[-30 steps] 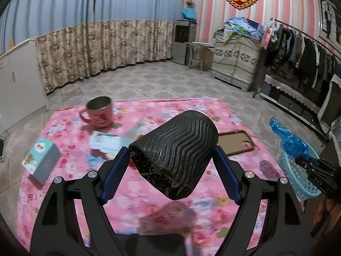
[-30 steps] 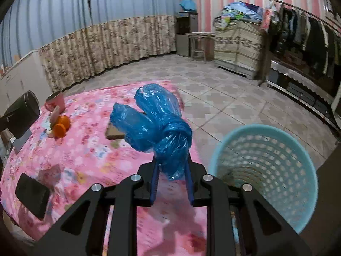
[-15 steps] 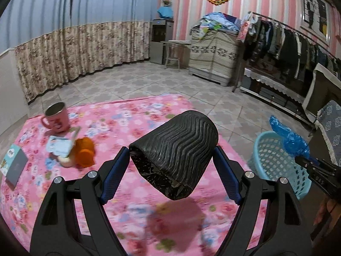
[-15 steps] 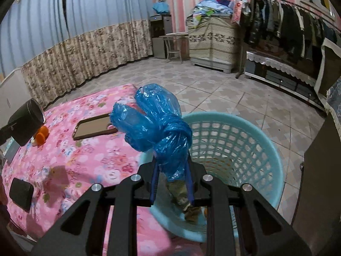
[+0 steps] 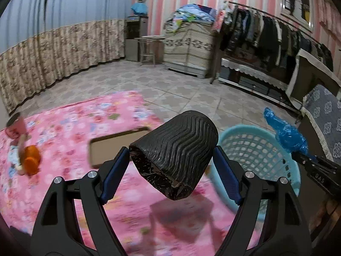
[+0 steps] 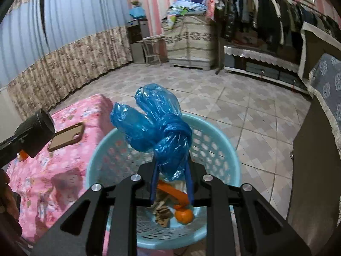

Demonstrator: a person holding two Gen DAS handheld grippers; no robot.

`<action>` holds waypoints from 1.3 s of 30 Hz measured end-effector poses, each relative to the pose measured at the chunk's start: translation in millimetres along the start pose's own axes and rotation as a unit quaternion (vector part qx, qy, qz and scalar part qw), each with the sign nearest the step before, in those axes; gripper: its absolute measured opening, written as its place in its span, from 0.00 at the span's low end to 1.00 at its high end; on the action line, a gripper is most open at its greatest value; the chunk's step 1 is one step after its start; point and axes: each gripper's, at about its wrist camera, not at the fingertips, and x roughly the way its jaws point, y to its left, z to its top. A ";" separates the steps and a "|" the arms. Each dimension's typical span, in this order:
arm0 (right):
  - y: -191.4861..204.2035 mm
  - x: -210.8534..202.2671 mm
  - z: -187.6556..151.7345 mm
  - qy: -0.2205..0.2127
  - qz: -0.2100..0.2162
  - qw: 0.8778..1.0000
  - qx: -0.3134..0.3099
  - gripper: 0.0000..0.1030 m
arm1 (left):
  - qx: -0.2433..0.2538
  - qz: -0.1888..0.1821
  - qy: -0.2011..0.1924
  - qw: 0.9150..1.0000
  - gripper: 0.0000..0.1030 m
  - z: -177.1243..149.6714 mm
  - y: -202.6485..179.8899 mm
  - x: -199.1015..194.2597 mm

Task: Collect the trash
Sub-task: 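Carry the black object and blue bag over the blue basket with both tools, then open the left tool over the basket while the right tool releases the blue bag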

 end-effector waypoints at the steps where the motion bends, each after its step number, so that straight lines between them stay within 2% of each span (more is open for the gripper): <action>1: -5.3 1.1 -1.3 0.001 -0.003 1.000 0.004 0.22 | 0.005 -0.008 0.003 1.000 0.76 0.5 -10.9 6.5; 9: -31.9 3.6 -1.7 0.000 -0.018 1.000 0.019 0.22 | 0.038 -0.048 0.014 0.998 0.76 -2.3 -72.7 35.1; 18: -48.3 2.0 -2.3 -0.001 -0.023 0.999 0.038 0.22 | 0.073 -0.073 0.014 0.995 0.76 -4.8 -109.0 38.0; 19: -48.8 2.3 -2.6 -0.001 -0.023 0.999 0.038 0.22 | 0.076 -0.074 0.014 0.994 0.78 -4.3 -110.8 37.9; 21: -48.2 3.6 -4.0 0.002 -0.022 0.999 0.038 0.22 | 0.079 -0.064 0.010 0.995 0.89 -2.2 -111.4 36.5; 28: -37.8 10.9 -4.2 0.010 -0.015 0.999 0.029 0.22 | 0.063 -0.040 -0.005 0.997 0.94 10.1 -77.6 15.4; 33: -23.6 13.7 -6.2 0.013 -0.007 1.000 0.018 0.22 | 0.062 0.003 -0.030 0.998 0.95 14.3 -44.9 -11.4; 39: 5.9 20.2 -3.6 0.019 0.010 1.000 0.002 0.22 | 0.036 0.032 -0.042 0.998 0.95 17.6 -0.2 -44.6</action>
